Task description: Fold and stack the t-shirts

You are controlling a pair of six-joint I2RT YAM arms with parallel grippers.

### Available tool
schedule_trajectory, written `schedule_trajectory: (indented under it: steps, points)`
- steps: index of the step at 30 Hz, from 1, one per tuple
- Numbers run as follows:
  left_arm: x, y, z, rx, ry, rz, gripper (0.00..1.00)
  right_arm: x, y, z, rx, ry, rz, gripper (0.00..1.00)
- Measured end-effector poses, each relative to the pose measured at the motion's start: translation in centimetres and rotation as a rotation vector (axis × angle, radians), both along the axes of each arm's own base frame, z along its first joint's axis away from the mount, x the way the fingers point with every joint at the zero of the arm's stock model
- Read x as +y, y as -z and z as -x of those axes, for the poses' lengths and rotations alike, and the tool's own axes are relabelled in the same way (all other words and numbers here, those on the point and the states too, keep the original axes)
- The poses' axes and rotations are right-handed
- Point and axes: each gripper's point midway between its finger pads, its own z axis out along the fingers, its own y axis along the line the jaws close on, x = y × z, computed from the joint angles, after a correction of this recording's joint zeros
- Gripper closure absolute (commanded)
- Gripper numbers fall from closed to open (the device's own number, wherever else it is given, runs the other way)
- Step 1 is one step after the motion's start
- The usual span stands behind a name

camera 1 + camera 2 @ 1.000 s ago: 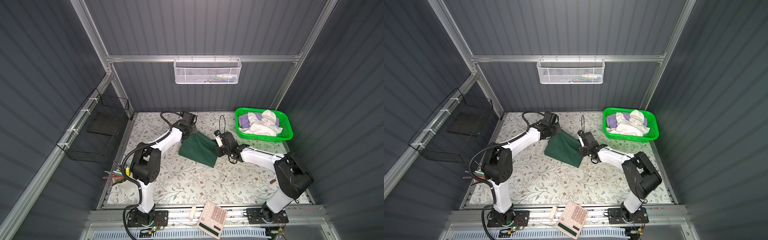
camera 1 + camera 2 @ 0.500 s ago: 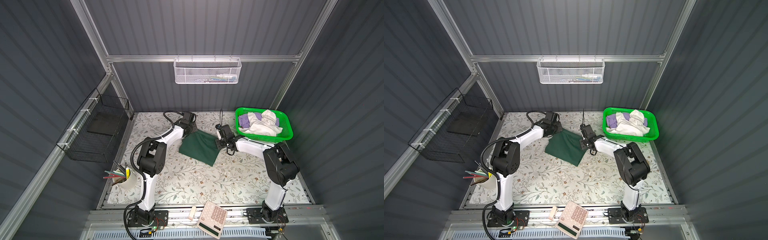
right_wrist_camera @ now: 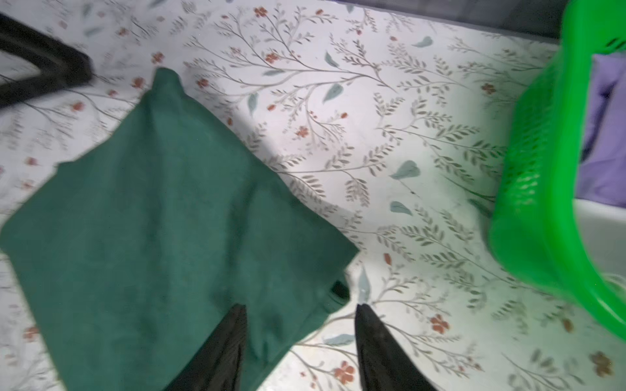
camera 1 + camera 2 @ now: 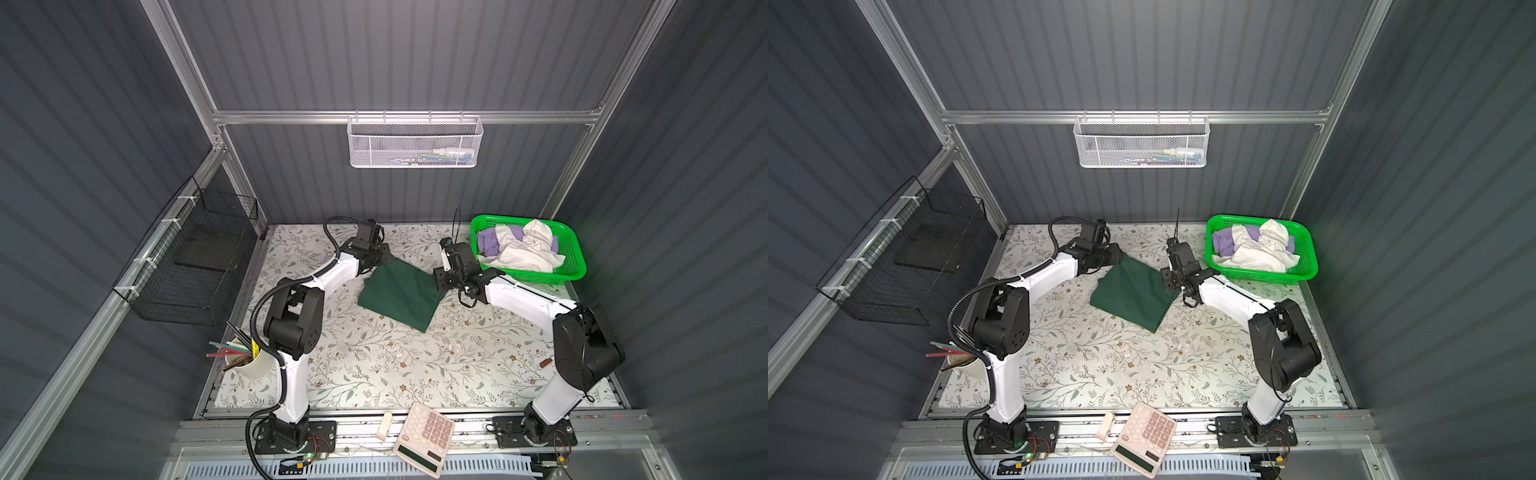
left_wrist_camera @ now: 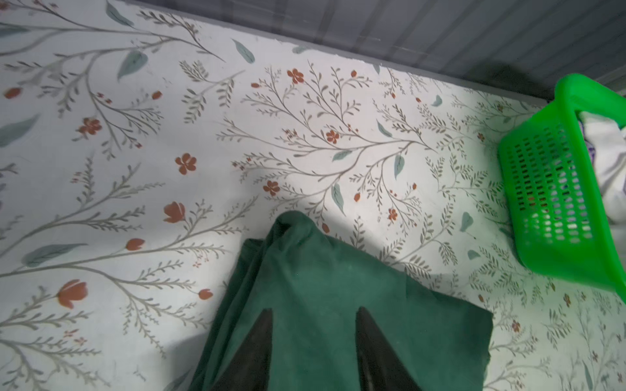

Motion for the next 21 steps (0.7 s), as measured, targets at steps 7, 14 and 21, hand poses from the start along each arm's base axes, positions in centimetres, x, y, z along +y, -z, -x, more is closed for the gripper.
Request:
schedule_trajectory:
  steps: [7, 14, 21]
  points:
    - [-3.5, 1.9, -3.0, -0.025, 0.098, 0.077, 0.62, 3.7, 3.7, -1.3, 0.127, -0.013, -0.137, 0.50]
    - [-3.1, 6.9, -5.8, 0.024, 0.073, 0.134, 0.62, 2.6, 8.6, -1.7, 0.248, 0.107, -0.159, 0.51]
    - [-0.8, 7.2, -7.5, -0.001, 0.038, 0.196, 0.61, -1.3, 10.1, -2.8, 0.272, 0.234, -0.192, 0.53]
